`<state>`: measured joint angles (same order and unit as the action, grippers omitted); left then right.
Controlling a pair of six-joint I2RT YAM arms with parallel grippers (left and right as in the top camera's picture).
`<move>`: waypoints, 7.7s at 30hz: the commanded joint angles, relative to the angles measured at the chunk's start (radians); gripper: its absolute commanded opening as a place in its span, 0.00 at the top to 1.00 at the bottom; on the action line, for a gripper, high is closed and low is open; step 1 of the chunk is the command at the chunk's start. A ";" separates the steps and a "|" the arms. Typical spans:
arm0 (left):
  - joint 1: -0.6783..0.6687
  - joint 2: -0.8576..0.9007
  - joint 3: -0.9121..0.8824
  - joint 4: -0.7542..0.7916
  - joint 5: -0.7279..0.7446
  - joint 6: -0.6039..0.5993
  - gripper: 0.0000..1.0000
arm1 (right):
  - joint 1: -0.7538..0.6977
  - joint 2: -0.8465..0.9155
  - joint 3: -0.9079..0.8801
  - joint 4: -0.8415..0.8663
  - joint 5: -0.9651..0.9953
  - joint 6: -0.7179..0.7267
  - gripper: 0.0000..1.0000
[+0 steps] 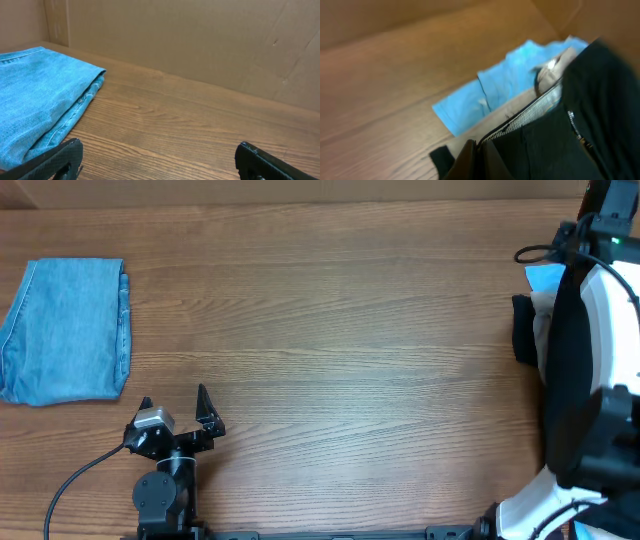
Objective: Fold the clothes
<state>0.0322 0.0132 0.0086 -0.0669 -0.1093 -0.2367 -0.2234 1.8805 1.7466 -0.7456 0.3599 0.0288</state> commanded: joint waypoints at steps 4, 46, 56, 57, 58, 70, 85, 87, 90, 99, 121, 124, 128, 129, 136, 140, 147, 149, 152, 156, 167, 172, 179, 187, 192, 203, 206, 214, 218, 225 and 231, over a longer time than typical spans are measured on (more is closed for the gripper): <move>-0.006 -0.008 -0.004 0.001 -0.002 0.001 0.00 | 0.275 -0.161 0.024 0.023 -0.021 -0.011 0.96; -0.006 -0.008 -0.004 0.002 -0.002 0.001 0.00 | 0.776 -0.100 0.022 -0.142 -0.309 0.212 0.00; -0.006 -0.008 -0.004 0.001 -0.002 0.001 0.00 | 0.513 -0.100 0.022 -0.282 -0.309 0.211 0.00; -0.006 -0.008 -0.004 0.001 -0.002 0.001 0.00 | 0.514 -0.100 0.022 -0.282 -0.309 0.211 0.00; -0.006 -0.008 -0.004 0.002 -0.002 0.001 0.00 | 0.514 -0.100 0.022 -0.282 -0.309 0.211 0.00; -0.006 -0.008 -0.004 0.001 -0.002 0.001 0.00 | 0.514 -0.100 0.022 -0.282 -0.309 0.211 0.00; -0.006 -0.008 -0.004 0.001 -0.002 0.001 0.00 | 0.514 -0.100 0.022 -0.282 -0.309 0.211 0.00; -0.006 -0.008 -0.004 0.001 -0.002 0.001 0.00 | 0.514 -0.100 0.022 -0.282 -0.309 0.211 0.00; -0.006 -0.008 -0.004 0.001 -0.002 0.001 0.00 | 0.514 -0.100 0.022 -0.282 -0.309 0.211 0.00; -0.006 -0.008 -0.004 0.001 -0.002 0.001 0.00 | 0.514 -0.100 0.022 -0.282 -0.309 0.211 0.00; -0.006 -0.008 -0.004 0.001 -0.002 0.001 0.00 | 0.514 -0.100 0.022 -0.282 -0.309 0.211 0.00; -0.006 -0.008 -0.004 0.001 -0.002 0.001 0.00 | 0.514 -0.100 0.022 -0.282 -0.309 0.211 0.00; -0.006 -0.008 -0.004 0.001 -0.002 0.001 0.00 | 0.514 -0.100 0.022 -0.282 -0.309 0.211 0.00; -0.006 -0.008 -0.004 0.001 -0.002 0.001 0.00 | 0.514 -0.100 0.022 -0.282 -0.309 0.211 0.00; -0.006 -0.008 -0.004 0.006 -0.006 0.001 0.00 | 0.514 -0.100 0.022 -0.282 -0.309 0.211 0.00; -0.006 -0.008 -0.004 0.026 -0.022 0.011 0.00 | 0.514 -0.100 0.022 -0.282 -0.309 0.211 0.00; -0.006 0.067 0.216 -0.035 0.226 0.040 0.00 | 0.514 -0.100 0.022 -0.278 -0.313 0.211 0.00; -0.006 0.209 0.371 -0.102 0.227 0.060 0.00 | 0.514 -0.100 0.022 -0.282 -0.312 0.211 0.00; -0.007 0.607 0.735 -0.275 0.246 0.085 0.00 | 0.513 -0.100 0.022 -0.333 -0.312 0.211 0.00; -0.007 1.159 1.265 -0.634 0.325 0.176 0.00 | 0.493 -0.100 0.022 -0.405 -0.310 0.205 0.00; -0.007 1.785 1.652 -0.707 0.488 0.185 0.00 | 0.091 -0.090 -0.023 -0.475 -0.702 0.207 0.36; -0.007 1.807 1.652 -0.707 0.488 0.185 0.00 | 0.099 -0.084 -0.265 -0.226 -0.706 0.257 0.42; -0.007 1.807 1.652 -0.722 0.488 0.185 0.00 | 0.100 -0.083 -0.479 0.077 -0.721 0.283 0.42; -0.007 1.807 1.652 -0.722 0.488 0.185 0.00 | 0.100 -0.082 -0.656 0.332 -0.721 0.298 0.41; -0.007 1.807 1.652 -0.722 0.487 0.185 0.00 | 0.100 -0.082 -0.696 0.443 -0.756 0.321 0.42; -0.006 1.807 1.652 -0.722 0.487 0.185 0.00 | 0.112 0.000 -0.697 0.510 -0.758 0.343 0.43; -0.006 1.807 1.652 -0.722 0.488 0.185 0.00 | 0.113 0.002 -0.697 0.533 -0.759 0.370 0.53; -0.006 1.807 1.652 -0.722 0.487 0.185 0.00 | 0.145 0.058 -0.696 0.596 -0.762 0.395 0.61; -0.006 1.807 1.652 -0.722 0.487 0.185 0.00 | 0.145 0.057 -0.624 0.597 -0.762 0.394 0.96; -0.006 1.807 1.652 -0.722 0.487 0.185 0.00 | 0.145 0.058 -0.319 0.331 -0.596 0.291 0.96; -0.006 1.807 1.652 -0.722 0.488 0.185 0.00 | 0.145 0.109 -0.318 0.417 -0.494 0.228 0.96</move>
<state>0.0322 1.8050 1.6352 -0.7891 0.3641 -0.0708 -0.0822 1.9537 1.4063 -0.3580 -0.2062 0.2882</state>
